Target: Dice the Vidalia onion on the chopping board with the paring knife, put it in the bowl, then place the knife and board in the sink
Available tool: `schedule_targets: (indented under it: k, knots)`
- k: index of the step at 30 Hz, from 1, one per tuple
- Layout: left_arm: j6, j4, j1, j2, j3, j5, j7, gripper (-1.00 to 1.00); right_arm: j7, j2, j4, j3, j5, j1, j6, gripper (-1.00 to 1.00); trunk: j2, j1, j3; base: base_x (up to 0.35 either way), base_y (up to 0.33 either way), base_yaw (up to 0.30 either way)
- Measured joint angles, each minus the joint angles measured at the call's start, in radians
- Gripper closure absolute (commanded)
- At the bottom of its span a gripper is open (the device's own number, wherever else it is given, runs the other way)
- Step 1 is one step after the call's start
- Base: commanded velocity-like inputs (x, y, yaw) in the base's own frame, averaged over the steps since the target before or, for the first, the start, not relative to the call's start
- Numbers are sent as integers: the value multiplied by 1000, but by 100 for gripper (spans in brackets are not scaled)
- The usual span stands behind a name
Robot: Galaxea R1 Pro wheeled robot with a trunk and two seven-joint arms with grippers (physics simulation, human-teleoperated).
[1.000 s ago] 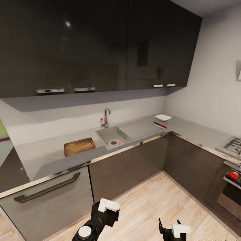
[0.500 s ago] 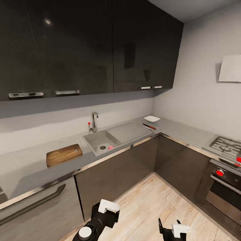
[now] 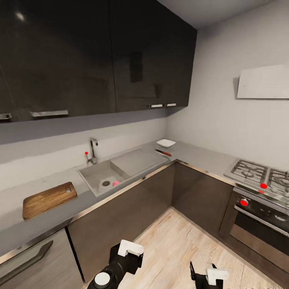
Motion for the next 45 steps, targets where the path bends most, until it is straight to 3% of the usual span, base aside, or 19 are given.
schedule_targets:
  k: [10,26,35,45]
  knots:
    - [0,9,0,0,0,0,0,-100,0,0,0,0,0,0,0,-100,0,0,0,181,-26,-280]
    - [0,15,0,0,0,0,0,-100,0,1,0,0,0,0,0,-100,0,0,0,262,-180,-269]
    - [0,15,0,2,0,-1,0,-100,-3,4,0,0,1,0,10,-100,0,0,0,281,-121,-44]
    - [1,7,0,-2,3,-6,9,-100,-3,5,0,0,2,0,18,-100,0,0,0,37,-15,0]
